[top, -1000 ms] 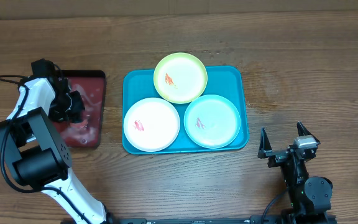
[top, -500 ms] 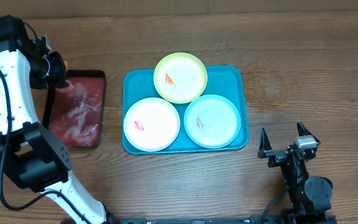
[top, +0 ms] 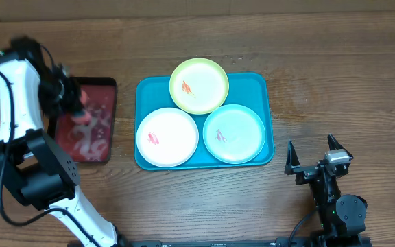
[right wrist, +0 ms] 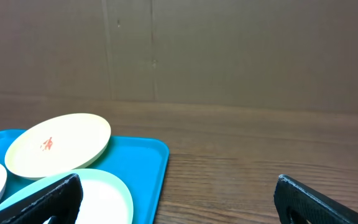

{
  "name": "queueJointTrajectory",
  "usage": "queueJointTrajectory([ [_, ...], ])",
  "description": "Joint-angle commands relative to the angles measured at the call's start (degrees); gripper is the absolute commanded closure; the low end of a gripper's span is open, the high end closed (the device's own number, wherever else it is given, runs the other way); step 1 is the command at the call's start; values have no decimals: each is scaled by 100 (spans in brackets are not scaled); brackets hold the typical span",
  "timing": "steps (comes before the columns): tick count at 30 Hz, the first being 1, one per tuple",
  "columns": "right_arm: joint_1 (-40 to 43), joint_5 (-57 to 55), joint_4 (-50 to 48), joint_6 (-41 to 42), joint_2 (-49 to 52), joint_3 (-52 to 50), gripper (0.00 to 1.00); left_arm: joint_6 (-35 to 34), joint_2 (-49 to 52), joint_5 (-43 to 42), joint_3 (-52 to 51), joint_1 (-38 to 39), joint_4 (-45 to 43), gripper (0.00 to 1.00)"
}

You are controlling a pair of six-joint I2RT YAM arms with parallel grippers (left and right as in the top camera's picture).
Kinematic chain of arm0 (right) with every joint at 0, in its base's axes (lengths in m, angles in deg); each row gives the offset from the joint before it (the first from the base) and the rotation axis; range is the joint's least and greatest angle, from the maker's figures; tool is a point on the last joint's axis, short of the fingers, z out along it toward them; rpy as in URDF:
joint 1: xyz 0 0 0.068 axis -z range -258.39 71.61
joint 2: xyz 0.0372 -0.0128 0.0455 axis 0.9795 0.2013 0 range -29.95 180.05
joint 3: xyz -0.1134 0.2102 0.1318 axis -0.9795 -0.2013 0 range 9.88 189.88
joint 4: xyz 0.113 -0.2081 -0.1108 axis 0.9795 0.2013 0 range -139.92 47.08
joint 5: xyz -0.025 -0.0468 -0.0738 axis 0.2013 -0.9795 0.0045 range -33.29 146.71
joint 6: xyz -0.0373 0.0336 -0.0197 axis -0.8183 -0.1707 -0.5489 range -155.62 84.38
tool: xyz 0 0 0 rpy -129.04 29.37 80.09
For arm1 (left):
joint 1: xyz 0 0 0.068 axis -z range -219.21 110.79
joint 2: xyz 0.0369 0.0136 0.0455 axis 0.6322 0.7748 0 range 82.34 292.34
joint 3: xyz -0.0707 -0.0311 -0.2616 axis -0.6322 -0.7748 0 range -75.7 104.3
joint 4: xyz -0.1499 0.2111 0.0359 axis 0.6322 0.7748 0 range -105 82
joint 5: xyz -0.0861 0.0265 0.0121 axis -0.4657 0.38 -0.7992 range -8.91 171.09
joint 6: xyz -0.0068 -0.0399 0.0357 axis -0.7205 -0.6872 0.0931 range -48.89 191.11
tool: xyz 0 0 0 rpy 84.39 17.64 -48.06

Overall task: Clean dirty plates on tray and stack at the side
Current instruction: 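Lift the sponge with the left gripper and lower it onto the white plate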

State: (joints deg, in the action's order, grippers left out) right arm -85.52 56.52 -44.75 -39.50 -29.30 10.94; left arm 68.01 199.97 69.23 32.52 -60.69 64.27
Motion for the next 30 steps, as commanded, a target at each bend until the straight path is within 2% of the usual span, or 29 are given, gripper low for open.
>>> queueJointTrajectory([
  [1,13,24,-35,-26,-48,-59,0,-118,-457,-498,1176,24,280,96],
  [8,13,24,-35,-26,-48,-59,0,-122,-752,-1141,1300,570,957,96],
  [10,13,22,-35,-26,-48,-59,0,-114,-719,-1158,1062,957,1250,96],
  [13,13,22,-35,-26,-48,-59,0,-118,-713,-1161,448,1526,1187,96],
  [18,13,22,-35,-26,-48,-59,0,-323,-710,-1104,-890,2566,243,96],
  [25,13,24,-35,-26,-48,-59,0,-2260,-710,155,-2450,3451,-1185,96],
  [30,13,24,-35,-26,-48,-59,0,-2592,-710,177,-3189,3724,-2118,96],
])
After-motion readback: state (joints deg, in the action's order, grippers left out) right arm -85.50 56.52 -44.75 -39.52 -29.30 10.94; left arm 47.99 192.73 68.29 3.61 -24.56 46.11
